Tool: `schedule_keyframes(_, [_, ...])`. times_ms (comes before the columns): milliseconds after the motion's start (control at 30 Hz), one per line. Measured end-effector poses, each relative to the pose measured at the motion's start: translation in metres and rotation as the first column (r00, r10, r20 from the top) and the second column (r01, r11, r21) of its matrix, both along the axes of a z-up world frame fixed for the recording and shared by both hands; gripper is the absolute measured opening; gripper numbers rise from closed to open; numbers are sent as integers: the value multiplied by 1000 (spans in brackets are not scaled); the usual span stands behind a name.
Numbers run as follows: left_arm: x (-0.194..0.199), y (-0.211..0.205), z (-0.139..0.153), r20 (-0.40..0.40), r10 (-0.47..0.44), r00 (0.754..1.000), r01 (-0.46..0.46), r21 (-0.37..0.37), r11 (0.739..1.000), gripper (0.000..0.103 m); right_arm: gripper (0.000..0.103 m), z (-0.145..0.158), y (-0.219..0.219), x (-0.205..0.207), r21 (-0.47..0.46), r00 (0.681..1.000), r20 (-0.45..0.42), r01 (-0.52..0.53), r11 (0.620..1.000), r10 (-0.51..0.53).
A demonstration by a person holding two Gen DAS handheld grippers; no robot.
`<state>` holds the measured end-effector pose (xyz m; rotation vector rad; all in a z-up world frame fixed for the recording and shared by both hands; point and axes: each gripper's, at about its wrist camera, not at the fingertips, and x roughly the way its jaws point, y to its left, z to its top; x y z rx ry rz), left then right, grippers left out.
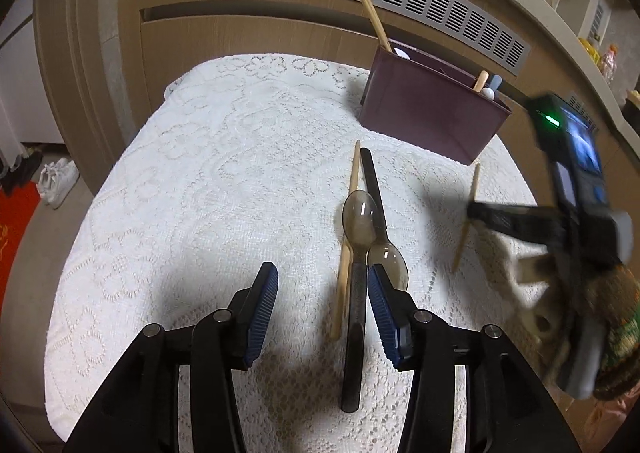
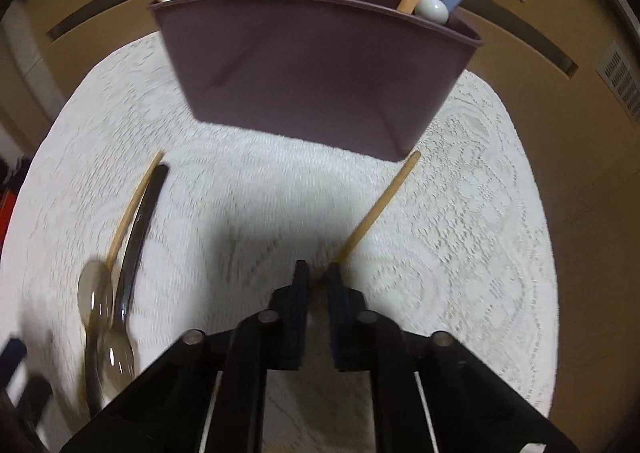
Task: Organize utensils
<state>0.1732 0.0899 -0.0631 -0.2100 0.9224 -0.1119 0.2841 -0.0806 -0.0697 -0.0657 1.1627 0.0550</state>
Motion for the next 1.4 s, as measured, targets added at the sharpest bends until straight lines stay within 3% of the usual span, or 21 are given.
schedule_keyframes(167, [2, 1, -8, -34, -26, 999, 25, -36, 999, 53, 2, -2, -25, -43, 54, 998, -47, -42, 998, 45])
schedule_keyframes(267, [8, -5, -10, -42, -58, 997, 56, -38, 998, 57, 3, -9, -48, -68, 134, 997, -76, -24, 991, 34])
schedule_keyframes(400, [31, -21, -11, -40, -125, 991, 124, -28, 992, 59, 4, -7, -63, -90, 135, 998, -14, -56, 989, 58])
schedule_keyframes(533, [63, -34, -29, -104, -134, 985, 135, 4, 991, 59, 19, -2, -59, -111, 101, 995, 43, -90, 991, 86])
schedule_keyframes(600, [71, -38, -30, -88, -122, 989, 125, 31, 992, 58, 29, -1, -56, -116, 87, 994, 66, -97, 992, 91])
schedule_keyframes(667, [76, -41, -30, -87, -126, 988, 130, 36, 991, 50, 34, 0, -54, -115, 71, 992, 80, -108, 992, 102])
schedule_keyframes(700, [78, -42, -30, -82, -135, 987, 138, 28, 990, 37, 36, 1, -49, -114, 60, 989, 88, -121, 991, 116])
schedule_keyframes(733, [79, -43, -30, -77, -146, 986, 148, 12, 989, 31, 44, 3, -46, -115, 52, 987, 96, -133, 990, 127])
schedule_keyframes(767, [79, -42, -30, -74, -147, 986, 148, 10, 989, 31, 52, 6, -42, -117, 38, 983, 113, -147, 988, 142])
schedule_keyframes(867, [70, -36, -25, -45, -131, 990, 132, 9, 991, 31, 59, 17, -24, -117, 1, 967, 174, -187, 982, 184])
schedule_keyframes(967, [51, -16, -14, -4, -91, 996, 91, -37, 995, 31, 69, 28, -9, -117, 20, 948, 229, -231, 973, 221])
schedule_keyframes(1167, [19, 25, -2, 29, 18, 999, -15, -122, 992, 31, 70, 39, 40, -104, 115, 903, 295, -357, 927, 312])
schedule_keyframes(1233, [13, 33, 0, 34, 37, 999, -32, -134, 990, 31, 70, 34, 62, -94, 127, 902, 283, -371, 920, 325])
schedule_keyframes(1333, [6, 39, 3, 41, 46, 998, -41, -131, 991, 31, 68, 19, 87, -78, 88, 907, 261, -363, 928, 331])
schedule_keyframes(1400, [1, 42, 5, 42, 47, 998, -42, -129, 991, 31, 61, 8, 95, -70, 49, 915, 230, -351, 935, 332])
